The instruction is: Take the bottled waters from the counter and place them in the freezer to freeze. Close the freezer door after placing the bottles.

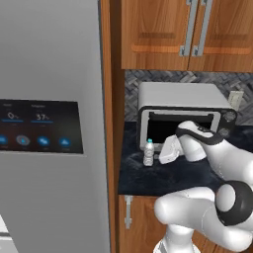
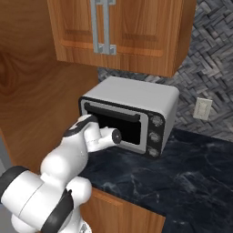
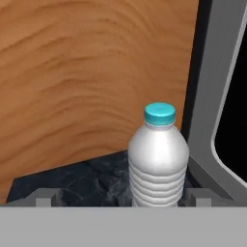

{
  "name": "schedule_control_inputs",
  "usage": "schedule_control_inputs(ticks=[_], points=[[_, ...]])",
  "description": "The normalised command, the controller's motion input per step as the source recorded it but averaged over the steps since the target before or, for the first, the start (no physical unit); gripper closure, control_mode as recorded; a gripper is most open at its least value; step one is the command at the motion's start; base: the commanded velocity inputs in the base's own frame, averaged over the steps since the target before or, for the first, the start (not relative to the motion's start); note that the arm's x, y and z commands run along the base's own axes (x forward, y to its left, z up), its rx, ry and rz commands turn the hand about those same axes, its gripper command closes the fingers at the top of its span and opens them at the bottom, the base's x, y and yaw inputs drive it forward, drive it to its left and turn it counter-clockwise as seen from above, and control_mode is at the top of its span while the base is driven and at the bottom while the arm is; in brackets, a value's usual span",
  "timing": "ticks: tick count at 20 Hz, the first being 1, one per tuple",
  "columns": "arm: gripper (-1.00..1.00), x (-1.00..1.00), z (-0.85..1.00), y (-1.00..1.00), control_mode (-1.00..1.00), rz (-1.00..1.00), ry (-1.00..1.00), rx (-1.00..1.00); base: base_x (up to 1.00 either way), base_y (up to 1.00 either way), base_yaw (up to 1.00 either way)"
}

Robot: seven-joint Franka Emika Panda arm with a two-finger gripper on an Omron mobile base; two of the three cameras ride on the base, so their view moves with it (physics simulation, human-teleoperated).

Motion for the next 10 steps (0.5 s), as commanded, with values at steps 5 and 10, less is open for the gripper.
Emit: schedule_control_inputs(ticks=[5,10], points=[[-1.00,0.20,-0.15,0.00,-1.00,0.00,0.00,0.00,0.00,0.00,0.00],[-1.00,0.22,-0.16,0.00,-1.00,-0.01,0.00,0.00,0.00,0.00,0.00]])
